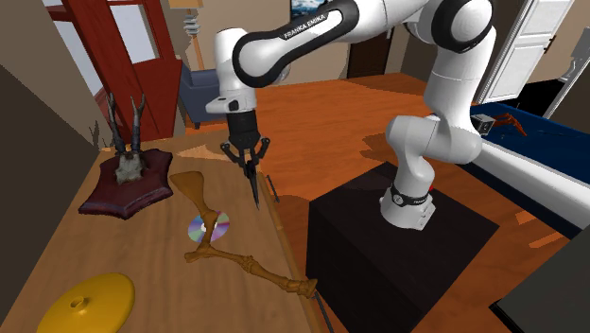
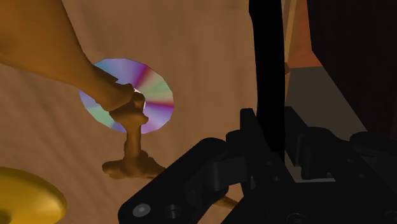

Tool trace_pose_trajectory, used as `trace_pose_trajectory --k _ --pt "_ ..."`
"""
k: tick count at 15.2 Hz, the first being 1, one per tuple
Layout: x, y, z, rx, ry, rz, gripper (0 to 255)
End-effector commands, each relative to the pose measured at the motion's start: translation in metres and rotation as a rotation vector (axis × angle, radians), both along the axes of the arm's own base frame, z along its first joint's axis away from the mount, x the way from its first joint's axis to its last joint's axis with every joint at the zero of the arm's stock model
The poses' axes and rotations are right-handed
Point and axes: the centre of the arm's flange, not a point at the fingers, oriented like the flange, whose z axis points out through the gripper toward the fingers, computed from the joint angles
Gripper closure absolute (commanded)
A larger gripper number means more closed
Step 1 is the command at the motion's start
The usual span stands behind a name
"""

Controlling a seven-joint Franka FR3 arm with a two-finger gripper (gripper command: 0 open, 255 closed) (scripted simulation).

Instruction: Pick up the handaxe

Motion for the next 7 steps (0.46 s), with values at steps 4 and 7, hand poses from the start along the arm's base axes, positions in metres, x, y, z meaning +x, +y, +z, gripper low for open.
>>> trace_pose_trajectory --k 4,7 --pt "-0.001 0.0 0.027 0.0 0.0 0.0 255" --pt "-0.001 0.0 0.033 0.0 0.0 0.0 255"
